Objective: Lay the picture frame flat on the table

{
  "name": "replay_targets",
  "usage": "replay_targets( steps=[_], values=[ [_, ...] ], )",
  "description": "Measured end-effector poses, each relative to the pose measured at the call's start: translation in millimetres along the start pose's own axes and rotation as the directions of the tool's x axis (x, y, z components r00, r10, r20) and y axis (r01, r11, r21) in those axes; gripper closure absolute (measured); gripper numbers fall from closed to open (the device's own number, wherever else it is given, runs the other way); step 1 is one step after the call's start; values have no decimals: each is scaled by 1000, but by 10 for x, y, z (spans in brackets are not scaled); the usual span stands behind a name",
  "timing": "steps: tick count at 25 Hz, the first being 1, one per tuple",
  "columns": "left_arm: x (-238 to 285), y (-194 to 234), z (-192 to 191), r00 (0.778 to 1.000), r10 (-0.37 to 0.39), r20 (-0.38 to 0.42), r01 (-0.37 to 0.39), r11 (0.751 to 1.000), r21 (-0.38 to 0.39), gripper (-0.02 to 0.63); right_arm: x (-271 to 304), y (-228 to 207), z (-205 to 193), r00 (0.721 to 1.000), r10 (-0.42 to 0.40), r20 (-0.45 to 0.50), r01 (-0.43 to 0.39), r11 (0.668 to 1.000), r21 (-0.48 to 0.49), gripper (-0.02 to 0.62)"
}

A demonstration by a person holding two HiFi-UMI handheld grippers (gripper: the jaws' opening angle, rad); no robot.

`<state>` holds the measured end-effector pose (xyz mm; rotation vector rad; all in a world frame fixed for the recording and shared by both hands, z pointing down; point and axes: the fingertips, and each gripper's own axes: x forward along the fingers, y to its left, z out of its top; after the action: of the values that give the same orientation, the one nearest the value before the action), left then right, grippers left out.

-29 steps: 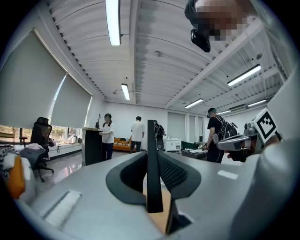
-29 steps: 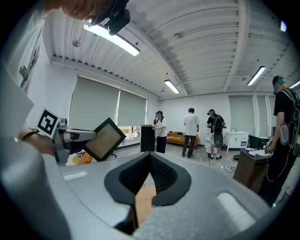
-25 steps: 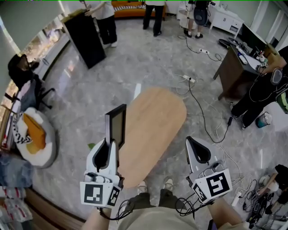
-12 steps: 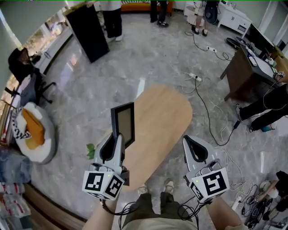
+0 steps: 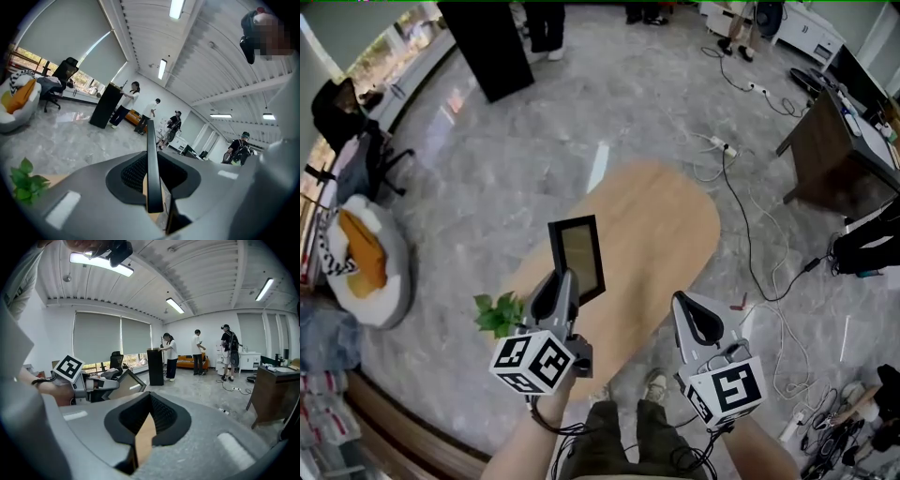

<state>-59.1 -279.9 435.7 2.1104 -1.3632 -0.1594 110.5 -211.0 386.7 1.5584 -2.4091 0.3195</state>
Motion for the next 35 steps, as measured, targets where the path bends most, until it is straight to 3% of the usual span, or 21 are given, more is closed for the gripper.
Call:
replay_targets(
  steps=[7, 11, 17, 26, 30, 35],
  values=[
    [348, 504, -746, 995, 15, -98, -25, 995, -99, 515, 367, -50, -568, 998, 18, -58, -17, 1000, 14, 594],
    [489, 733, -1086, 992, -22, -121, -3, 980, -198, 515, 569, -63, -890, 996, 30, -83, -29, 999, 21, 594],
    [655, 1084, -1639, 984, -19, -178, -31, 961, -276, 515, 850, -53, -1389, 991, 50, -125, -45, 998, 42, 594],
    [764, 1668, -2500, 968, 6, -251, -115, 898, -424, 515, 1184, 1, -1990, 980, 85, -179, -77, 996, 51, 594],
    [758, 1782, -2771, 961, -4, -275, -143, 847, -512, 514, 1271, 36, -2194, 975, 102, -200, -94, 994, 47, 594],
    [784, 1907, -3013, 953, 7, -303, -175, 828, -533, 514, 1340, 85, -2419, 966, 124, -229, -113, 992, 58, 594]
  ],
)
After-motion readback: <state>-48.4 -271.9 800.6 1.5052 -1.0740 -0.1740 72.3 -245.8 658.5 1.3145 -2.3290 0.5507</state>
